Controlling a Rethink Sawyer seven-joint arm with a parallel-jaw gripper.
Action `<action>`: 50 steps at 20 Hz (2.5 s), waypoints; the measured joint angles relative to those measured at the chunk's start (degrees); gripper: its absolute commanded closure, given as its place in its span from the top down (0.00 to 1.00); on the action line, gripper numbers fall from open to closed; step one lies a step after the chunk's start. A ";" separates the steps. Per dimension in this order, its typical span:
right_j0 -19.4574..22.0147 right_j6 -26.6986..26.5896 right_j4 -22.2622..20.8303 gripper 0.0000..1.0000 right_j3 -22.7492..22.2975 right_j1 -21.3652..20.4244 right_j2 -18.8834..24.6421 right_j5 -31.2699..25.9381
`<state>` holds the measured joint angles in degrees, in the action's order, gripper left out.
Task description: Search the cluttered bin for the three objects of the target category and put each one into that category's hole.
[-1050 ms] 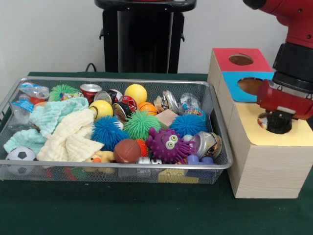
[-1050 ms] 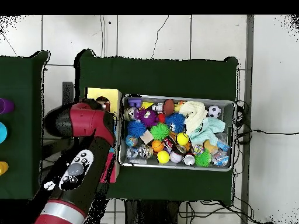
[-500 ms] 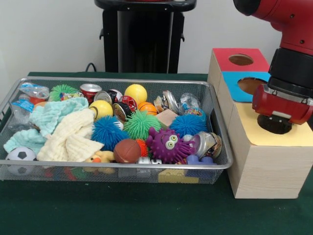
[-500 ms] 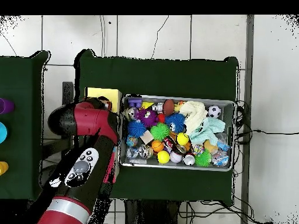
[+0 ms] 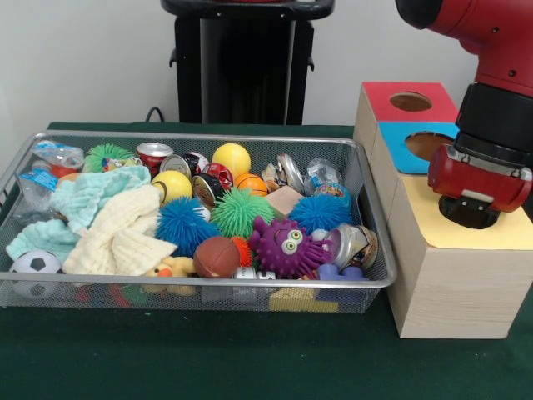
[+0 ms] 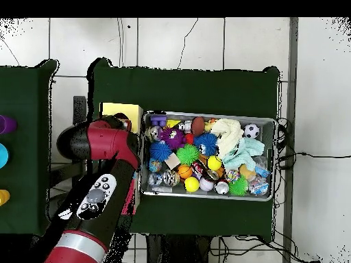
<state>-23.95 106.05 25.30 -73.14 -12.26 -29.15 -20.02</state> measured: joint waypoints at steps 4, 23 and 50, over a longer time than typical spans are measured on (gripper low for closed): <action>0.06 -0.01 0.00 1.00 -0.05 -0.06 0.09 0.00; 0.43 0.00 0.01 1.00 -2.80 -2.66 1.66 0.05; 0.93 -0.01 -0.01 1.00 -5.34 -6.38 3.00 -0.47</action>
<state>-23.03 106.04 25.29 -78.48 -18.64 -26.16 -20.49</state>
